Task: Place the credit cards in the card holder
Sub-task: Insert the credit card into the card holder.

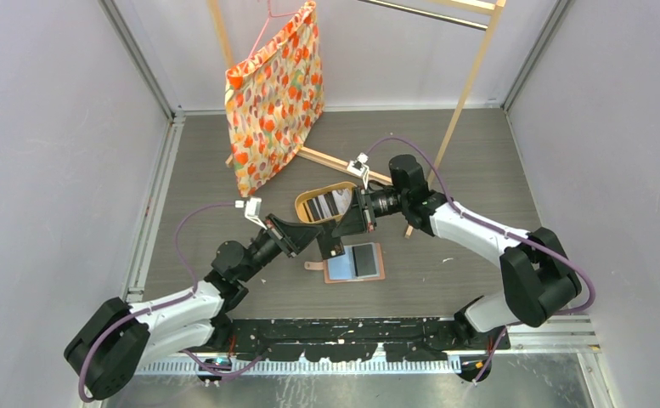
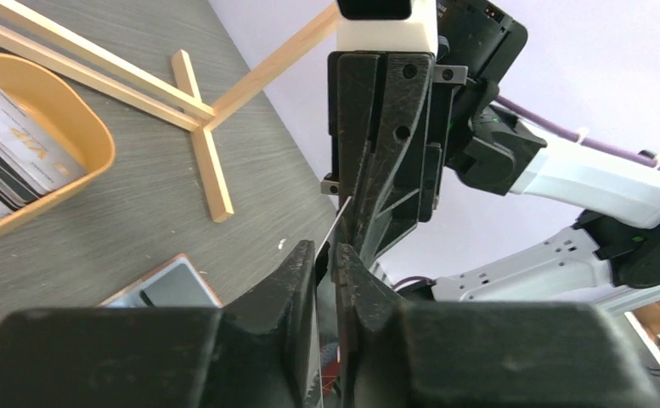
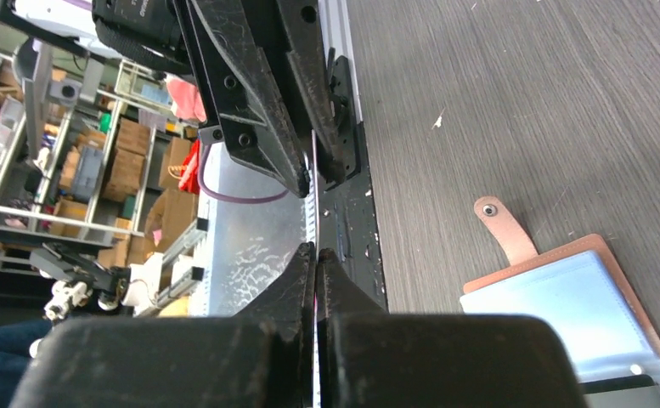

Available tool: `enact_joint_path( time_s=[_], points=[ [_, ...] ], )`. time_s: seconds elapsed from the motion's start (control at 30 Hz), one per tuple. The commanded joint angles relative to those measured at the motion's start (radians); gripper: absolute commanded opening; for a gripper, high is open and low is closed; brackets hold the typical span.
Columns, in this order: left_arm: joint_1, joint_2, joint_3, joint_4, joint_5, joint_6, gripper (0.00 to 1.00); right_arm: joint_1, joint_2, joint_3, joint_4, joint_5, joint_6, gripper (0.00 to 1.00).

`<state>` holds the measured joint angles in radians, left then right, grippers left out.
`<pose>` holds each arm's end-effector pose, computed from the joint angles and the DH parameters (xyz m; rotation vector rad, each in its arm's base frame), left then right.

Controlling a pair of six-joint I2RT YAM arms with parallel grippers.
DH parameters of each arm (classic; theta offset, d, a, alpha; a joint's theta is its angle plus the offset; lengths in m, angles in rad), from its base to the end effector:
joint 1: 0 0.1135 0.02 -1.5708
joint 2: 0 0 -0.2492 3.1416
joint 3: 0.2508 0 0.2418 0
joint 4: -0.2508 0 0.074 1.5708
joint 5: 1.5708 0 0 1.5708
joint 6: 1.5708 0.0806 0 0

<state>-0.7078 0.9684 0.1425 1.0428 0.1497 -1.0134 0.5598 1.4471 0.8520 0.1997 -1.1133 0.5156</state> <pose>0.1683 -0.1598 0.2204 -0.0917 1.5338 -1.5183 0.2311 0.2301 0.2370 -0.8721 1.9788 1.7493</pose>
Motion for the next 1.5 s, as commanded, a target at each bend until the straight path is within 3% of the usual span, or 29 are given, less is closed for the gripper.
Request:
enact_joint_path(
  time_s=[0.0, 0.1, 0.23, 0.37, 0.47, 0.6, 0.77, 1.07, 1.47],
  points=[
    [-0.005, -0.079, 0.025, -0.094, -0.027, 0.030, 0.24, -0.005, -0.022, 0.043, -0.131, -0.043, -0.160, 0.01],
    [-0.004, -0.182, 0.037, -0.289, -0.047, 0.059, 0.44, -0.029, -0.025, 0.041, -0.188, -0.036, -0.219, 0.01],
    [-0.003, -0.378, 0.076, -0.683, -0.097, 0.127, 0.65, -0.062, -0.039, 0.031, -0.288, 0.005, -0.289, 0.01],
    [-0.002, -0.552, 0.115, -1.049, -0.130, 0.177, 0.73, -0.092, -0.053, 0.031, -0.447, 0.116, -0.379, 0.01],
    [-0.002, -0.616, 0.108, -1.154, -0.100, 0.164, 0.72, -0.096, -0.065, 0.016, -0.596, 0.288, -0.406, 0.01],
    [-0.002, -0.583, 0.051, -1.061, -0.050, 0.098, 0.64, -0.108, -0.094, -0.020, -0.627, 0.449, -0.331, 0.01],
    [-0.002, -0.410, 0.037, -0.865, -0.042, 0.057, 0.58, -0.110, -0.099, -0.105, -0.523, 0.485, -0.245, 0.01],
    [-0.004, 0.042, 0.097, -0.549, 0.051, 0.053, 0.51, -0.112, -0.016, -0.109, -0.492, 0.416, -0.202, 0.01],
    [-0.011, 0.241, 0.116, -0.438, 0.062, 0.041, 0.48, -0.113, 0.096, -0.070, -0.484, 0.368, -0.170, 0.01]
  ],
)
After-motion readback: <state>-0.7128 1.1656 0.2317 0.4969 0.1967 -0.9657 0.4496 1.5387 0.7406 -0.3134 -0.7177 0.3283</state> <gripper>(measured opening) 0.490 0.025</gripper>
